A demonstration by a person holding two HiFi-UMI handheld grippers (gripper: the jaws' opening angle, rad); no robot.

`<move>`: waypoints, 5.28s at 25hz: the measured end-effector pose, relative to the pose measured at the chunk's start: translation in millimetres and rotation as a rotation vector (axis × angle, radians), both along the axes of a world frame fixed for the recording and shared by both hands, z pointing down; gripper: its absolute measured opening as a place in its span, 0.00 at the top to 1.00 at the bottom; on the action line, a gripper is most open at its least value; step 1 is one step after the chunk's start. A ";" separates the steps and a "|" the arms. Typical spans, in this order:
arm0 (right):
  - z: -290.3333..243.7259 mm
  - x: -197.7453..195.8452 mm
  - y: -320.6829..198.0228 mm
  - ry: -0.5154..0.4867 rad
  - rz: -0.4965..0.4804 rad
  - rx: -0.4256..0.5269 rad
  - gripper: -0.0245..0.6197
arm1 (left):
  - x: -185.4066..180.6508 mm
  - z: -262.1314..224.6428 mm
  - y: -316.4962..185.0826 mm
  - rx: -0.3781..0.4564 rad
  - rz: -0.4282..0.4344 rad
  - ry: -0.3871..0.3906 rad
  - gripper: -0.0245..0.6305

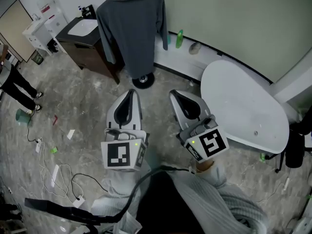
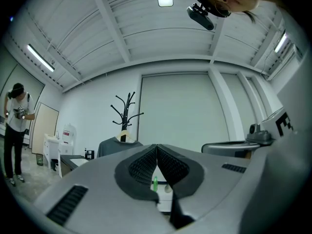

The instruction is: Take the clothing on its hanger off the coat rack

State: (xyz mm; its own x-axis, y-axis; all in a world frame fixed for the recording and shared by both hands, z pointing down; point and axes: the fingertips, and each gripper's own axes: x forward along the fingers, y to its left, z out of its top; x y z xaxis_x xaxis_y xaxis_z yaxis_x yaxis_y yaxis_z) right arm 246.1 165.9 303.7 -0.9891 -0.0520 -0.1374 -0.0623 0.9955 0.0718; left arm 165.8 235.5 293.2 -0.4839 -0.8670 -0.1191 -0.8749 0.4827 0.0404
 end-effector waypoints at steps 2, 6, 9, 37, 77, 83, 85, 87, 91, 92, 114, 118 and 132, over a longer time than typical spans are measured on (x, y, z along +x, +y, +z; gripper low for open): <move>3.0 -13.5 -11.6 0.010 0.010 0.019 0.96 | -14.0 1.4 -12.8 -0.006 0.002 -0.018 0.96; 9.7 -56.5 -45.4 0.012 0.031 0.047 0.96 | -56.4 12.5 -49.1 -0.025 0.029 -0.050 0.96; 8.7 -105.8 -75.6 0.005 0.041 0.055 0.96 | -108.5 6.8 -76.7 -0.009 0.018 -0.072 0.96; -43.1 -487.8 -391.4 -0.011 0.040 0.184 0.96 | -490.0 -34.8 -329.8 -0.123 -0.196 -0.186 0.95; -36.4 -630.4 -423.1 0.187 0.043 0.734 0.79 | -595.9 -32.1 -391.2 -0.638 -0.354 -0.576 0.79; -63.7 -613.2 -416.1 0.135 0.070 0.766 0.79 | -578.8 -58.0 -384.7 -0.588 -0.359 -0.607 0.79; -75.9 -603.1 -413.2 0.113 0.086 0.776 0.79 | -568.4 -70.3 -381.8 -0.569 -0.360 -0.633 0.79; -87.0 -591.2 -412.0 0.096 0.106 0.783 0.79 | -556.9 -81.6 -380.6 -0.553 -0.356 -0.657 0.79; -99.4 -568.4 -417.3 0.089 0.154 0.786 0.79 | -537.2 -95.5 -387.4 -0.522 -0.321 -0.697 0.79; -100.6 -562.9 -420.3 0.092 0.170 0.786 0.80 | -533.1 -97.1 -391.2 -0.515 -0.307 -0.704 0.79; -55.6 -414.4 -531.8 0.359 0.562 0.740 0.80 | -423.2 -45.4 -536.7 -0.436 0.106 -0.717 0.79; -43.2 -398.6 -544.4 0.387 0.598 0.744 0.79 | -410.4 -31.2 -553.8 -0.437 0.152 -0.714 0.80; -15.6 -401.0 -551.8 0.423 0.582 0.708 0.80 | -411.7 -9.3 -560.3 -0.488 0.161 -0.716 0.80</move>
